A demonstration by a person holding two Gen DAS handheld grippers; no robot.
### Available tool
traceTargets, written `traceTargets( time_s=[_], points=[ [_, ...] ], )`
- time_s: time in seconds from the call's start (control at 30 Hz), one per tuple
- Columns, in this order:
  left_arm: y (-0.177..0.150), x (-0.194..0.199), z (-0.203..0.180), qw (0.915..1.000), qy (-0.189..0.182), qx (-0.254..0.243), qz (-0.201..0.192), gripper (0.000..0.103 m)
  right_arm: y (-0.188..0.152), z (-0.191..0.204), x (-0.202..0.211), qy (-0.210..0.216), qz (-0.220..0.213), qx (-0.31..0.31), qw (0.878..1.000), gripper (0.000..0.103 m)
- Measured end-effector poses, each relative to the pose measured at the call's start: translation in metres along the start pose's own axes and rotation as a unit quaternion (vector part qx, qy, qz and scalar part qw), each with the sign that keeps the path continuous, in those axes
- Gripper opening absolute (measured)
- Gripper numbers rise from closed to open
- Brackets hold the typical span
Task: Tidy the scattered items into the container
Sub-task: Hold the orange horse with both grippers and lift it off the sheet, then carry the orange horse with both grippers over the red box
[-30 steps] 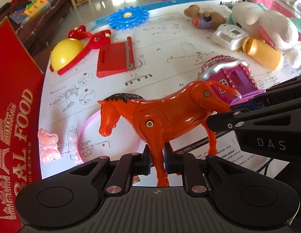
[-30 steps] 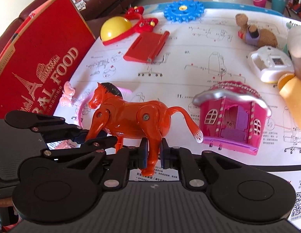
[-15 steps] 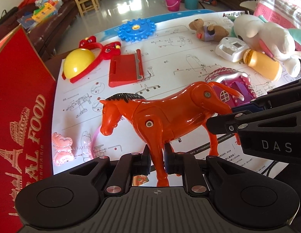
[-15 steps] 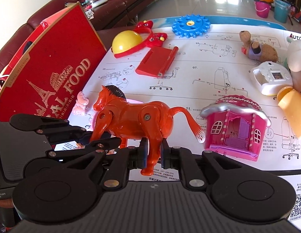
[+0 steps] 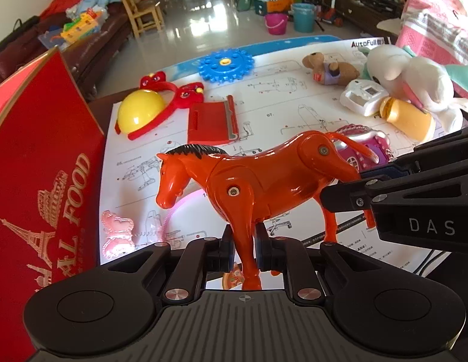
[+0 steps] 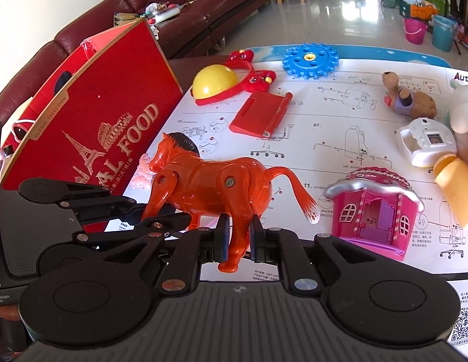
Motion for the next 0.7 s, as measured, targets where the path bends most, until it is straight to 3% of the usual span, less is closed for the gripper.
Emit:
traceTargets(
  time_s=[0.4,0.7],
  points=[
    [0.005,0.021,0.018,0.9995,-0.003,0.018,-0.024,0.010,0.014,0.020,0.009,-0.001,-0.014,0.028,0.999,0.016],
    [0.026,0.051,0.041,0.9971,0.002,0.036,-0.068,0.010,0.046,0.044,0.028,-0.002,-0.051,0.072,0.996,0.016]
  ],
)
Point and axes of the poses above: each gripper's, at about its wrist camera, not at the fingertips, and x roughly against the way its jaws point, z to its left, y to its top, the point moved 7 cm from there along -x, roughly the way its jaws point, and after that the axes turned 6 degrees about x, right-handed, at the moved point
